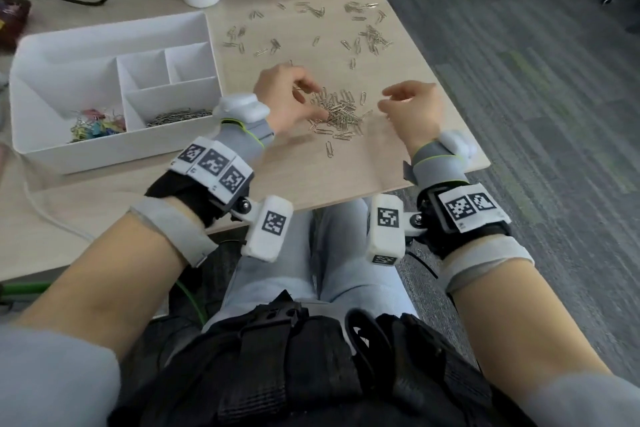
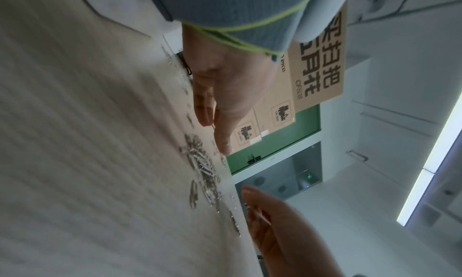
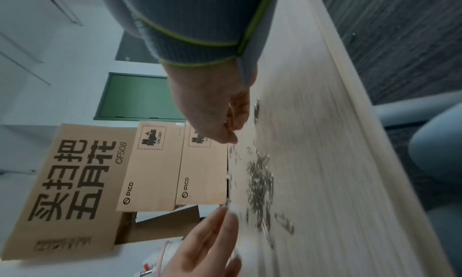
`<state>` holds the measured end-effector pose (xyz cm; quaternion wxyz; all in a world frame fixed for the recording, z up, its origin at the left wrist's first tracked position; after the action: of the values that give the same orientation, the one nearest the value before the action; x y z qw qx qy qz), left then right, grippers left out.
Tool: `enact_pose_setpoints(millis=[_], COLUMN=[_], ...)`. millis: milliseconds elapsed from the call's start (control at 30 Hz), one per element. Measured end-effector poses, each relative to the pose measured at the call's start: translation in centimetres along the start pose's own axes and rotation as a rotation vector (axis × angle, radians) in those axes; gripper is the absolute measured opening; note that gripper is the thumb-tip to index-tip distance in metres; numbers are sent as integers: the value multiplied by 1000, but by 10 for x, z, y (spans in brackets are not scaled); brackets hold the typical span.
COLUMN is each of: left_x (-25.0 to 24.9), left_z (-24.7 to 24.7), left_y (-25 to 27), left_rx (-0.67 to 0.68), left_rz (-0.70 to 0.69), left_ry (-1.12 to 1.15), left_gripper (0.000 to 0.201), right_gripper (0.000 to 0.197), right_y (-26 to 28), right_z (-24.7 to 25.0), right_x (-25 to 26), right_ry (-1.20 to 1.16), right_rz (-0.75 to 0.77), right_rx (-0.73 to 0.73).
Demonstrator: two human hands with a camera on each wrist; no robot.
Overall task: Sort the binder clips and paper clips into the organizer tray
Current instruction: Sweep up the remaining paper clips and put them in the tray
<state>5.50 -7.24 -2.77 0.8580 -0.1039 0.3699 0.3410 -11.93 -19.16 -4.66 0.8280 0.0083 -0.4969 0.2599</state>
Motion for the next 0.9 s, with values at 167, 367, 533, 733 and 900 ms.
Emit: enact_pose_setpoints(millis=[167, 367, 533, 733, 900], left_x=[3, -2, -3, -12, -14], left_z=[-31, -54, -52, -23, 10], left_y=[14, 5, -14, -32, -61], left_rx=[330, 372, 296, 124, -165], left_rz=[14, 26, 57, 36, 84], left_ry=[-202, -179, -118, -16, 0], left_gripper=[29, 21, 22, 10, 18], right_gripper=[22, 19, 21, 31, 50], right_y=[-3, -6, -10, -29, -42], right_z=[7, -22, -39, 3, -33], right_x=[-18, -11, 2, -2, -6], right_ry=[107, 118, 24, 68, 216], right_rz=[-85, -10, 38, 2, 23], right_rx=[126, 203, 285, 6, 268])
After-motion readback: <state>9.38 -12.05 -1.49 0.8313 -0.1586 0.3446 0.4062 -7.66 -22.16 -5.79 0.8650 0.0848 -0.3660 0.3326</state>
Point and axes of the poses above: each hand's wrist, its own y-axis away from the middle knuckle, its own z-axis out of the back of the hand, x = y × z, the point moved 8 cm from there along -y, towards the middle knuckle, and after that the axes turned 15 degrees about z, right-handed, at the moved point
